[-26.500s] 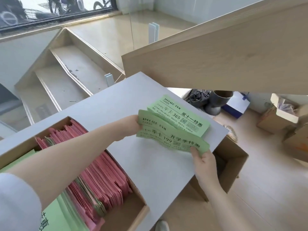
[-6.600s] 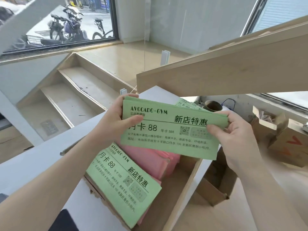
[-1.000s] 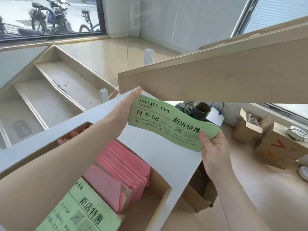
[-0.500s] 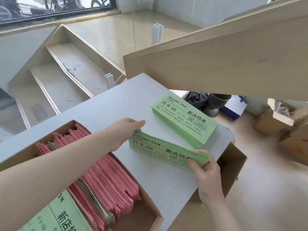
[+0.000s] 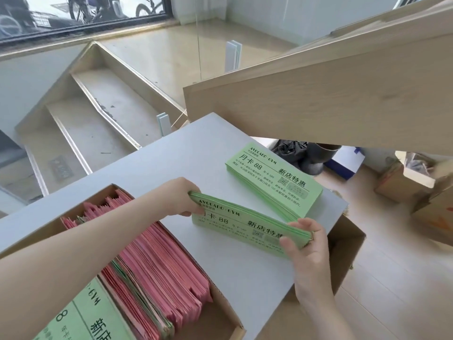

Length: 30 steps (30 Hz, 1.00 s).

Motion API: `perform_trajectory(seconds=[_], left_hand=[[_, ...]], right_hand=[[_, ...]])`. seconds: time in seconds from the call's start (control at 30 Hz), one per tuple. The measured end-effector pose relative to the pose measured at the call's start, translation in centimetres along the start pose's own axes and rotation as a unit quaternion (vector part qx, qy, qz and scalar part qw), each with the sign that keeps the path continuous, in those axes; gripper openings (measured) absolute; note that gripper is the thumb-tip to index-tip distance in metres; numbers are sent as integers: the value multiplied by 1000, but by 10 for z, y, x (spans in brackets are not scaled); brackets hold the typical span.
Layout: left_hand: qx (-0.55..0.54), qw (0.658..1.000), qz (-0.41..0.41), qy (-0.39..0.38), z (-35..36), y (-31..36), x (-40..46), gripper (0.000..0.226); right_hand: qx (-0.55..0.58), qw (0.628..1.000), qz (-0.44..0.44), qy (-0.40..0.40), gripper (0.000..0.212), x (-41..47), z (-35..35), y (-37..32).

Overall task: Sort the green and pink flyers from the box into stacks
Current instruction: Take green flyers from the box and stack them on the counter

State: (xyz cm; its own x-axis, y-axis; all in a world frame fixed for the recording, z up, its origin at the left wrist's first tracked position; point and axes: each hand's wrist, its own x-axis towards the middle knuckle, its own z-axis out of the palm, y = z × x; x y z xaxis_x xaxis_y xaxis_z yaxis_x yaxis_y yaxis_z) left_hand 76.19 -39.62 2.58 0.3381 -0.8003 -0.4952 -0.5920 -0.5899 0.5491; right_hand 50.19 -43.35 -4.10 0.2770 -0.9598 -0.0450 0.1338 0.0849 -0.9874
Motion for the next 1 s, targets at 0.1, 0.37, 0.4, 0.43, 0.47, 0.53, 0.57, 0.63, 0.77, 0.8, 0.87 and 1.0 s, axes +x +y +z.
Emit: perform_trajectory(seconds=[0.1,0.37,0.4,0.43,0.47,0.53,0.57,0.63,0.77,0.8,0.87,1.0], left_hand=[[-92,995,-22,-31,-3,1,2,8],[-73,996,41,18,0,4,9,18],[-68,997,27,9,5,2,12,19],[-78,997,18,11,7,2,15,19],[-107,994,10,14,7,0,18,19],[-168,986,-6,4,5,-1,21,20],[-178,984,-11,-8,4,-1,21,22],[-165,986,-10,-27,3,0,21,24],[-150,987,43,-31,-4,10,25,31],[-160,985,68,-19,-7,16,27,32],[-197,974,108,17,-14,30,34,29],[-231,961,114,101,-19,62,61,19]], right_hand=[[-108,993,-1,-41,36,-3,-5,6],[-163,985,-14,-56,38,4,-2,4],[-180,982,-1,-64,35,4,-2,8],[-192,979,8,-67,32,4,-2,12],[-196,978,15,-68,31,4,-2,14],[-187,979,33,-66,30,7,-2,17],[-178,981,40,-60,31,7,-2,17],[-154,986,48,-49,33,10,-2,14],[-99,993,55,-30,32,21,-3,-5],[-76,995,64,-21,31,26,-3,-10],[-25,995,94,-11,29,40,-5,-23],[-28,989,143,-10,27,82,-7,-52]])
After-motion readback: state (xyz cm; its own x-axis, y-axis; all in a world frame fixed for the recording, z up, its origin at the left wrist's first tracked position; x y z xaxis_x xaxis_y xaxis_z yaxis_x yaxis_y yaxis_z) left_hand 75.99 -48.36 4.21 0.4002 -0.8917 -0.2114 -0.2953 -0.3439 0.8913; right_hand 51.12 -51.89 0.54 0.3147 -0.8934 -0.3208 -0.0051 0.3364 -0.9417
